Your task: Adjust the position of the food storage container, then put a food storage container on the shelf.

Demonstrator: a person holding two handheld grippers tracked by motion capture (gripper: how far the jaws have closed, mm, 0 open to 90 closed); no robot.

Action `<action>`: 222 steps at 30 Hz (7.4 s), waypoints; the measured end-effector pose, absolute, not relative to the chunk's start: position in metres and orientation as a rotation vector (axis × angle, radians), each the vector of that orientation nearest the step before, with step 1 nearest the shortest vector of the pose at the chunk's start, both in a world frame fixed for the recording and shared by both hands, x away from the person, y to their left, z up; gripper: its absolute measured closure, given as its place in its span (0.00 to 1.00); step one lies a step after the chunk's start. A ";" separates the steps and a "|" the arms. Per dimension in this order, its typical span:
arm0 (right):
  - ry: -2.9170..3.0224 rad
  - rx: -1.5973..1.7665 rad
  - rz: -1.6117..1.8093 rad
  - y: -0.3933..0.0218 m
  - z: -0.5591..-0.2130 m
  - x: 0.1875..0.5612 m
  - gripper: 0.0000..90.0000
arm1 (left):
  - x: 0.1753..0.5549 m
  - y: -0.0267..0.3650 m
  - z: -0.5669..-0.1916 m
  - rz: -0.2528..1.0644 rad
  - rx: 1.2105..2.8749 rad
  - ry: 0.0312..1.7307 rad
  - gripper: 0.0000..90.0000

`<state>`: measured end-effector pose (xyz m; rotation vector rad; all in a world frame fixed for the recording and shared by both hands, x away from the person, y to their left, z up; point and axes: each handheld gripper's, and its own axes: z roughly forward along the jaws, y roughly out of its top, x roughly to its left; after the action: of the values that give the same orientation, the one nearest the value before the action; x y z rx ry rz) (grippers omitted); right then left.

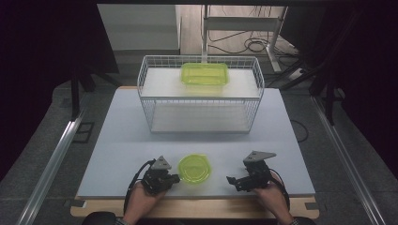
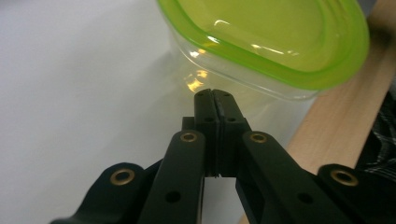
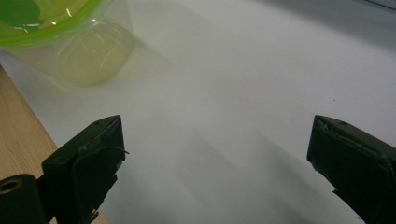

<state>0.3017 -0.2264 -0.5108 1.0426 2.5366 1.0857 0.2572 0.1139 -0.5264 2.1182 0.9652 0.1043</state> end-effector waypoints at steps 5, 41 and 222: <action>2.544 1.040 1.078 -0.225 -0.512 0.302 0.04 | 0.256 0.106 -0.528 0.098 2.133 0.942 0.99; 2.592 1.046 1.267 -0.216 -0.491 0.314 0.01 | 0.229 0.167 -0.533 0.435 2.070 1.067 0.03; 2.090 1.598 1.766 -0.160 -0.257 0.499 0.90 | 0.229 0.167 -0.534 0.418 2.096 1.053 0.05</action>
<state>0.4990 -0.1595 -0.2567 1.5981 2.0896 1.7664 0.2293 0.1671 -0.5341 2.0959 1.0532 0.4183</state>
